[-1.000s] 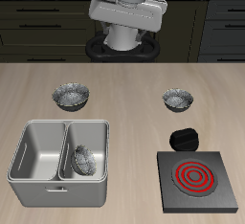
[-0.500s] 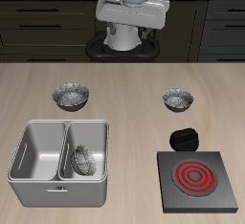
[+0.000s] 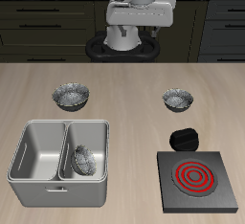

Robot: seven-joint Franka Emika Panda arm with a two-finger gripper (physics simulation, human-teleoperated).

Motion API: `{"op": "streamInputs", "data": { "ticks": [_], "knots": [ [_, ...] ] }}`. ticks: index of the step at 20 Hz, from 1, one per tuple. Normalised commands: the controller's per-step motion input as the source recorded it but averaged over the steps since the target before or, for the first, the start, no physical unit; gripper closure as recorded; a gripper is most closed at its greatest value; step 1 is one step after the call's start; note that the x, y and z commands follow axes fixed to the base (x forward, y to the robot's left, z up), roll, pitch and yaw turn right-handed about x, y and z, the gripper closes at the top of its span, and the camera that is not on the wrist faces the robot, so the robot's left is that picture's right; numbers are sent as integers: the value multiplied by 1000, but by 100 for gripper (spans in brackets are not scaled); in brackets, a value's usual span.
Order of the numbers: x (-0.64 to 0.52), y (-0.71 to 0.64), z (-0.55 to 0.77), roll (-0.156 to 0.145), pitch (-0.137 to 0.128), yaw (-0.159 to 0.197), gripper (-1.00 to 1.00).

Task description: Place the smallest bowl in the left side of the drainer and the medium bowl in the right side

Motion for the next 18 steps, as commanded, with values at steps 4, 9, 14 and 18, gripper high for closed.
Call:
{"op": "streamInputs", "data": {
  "ticks": [4,9,14,18],
  "knots": [
    [-368,282,-26,58,-21,-45,-100],
    [-65,410,-81,7,-12,17,-100],
    [172,353,-116,-20,11,-4,-100],
    [68,332,-78,-70,-43,28,-100]
  ]
}}
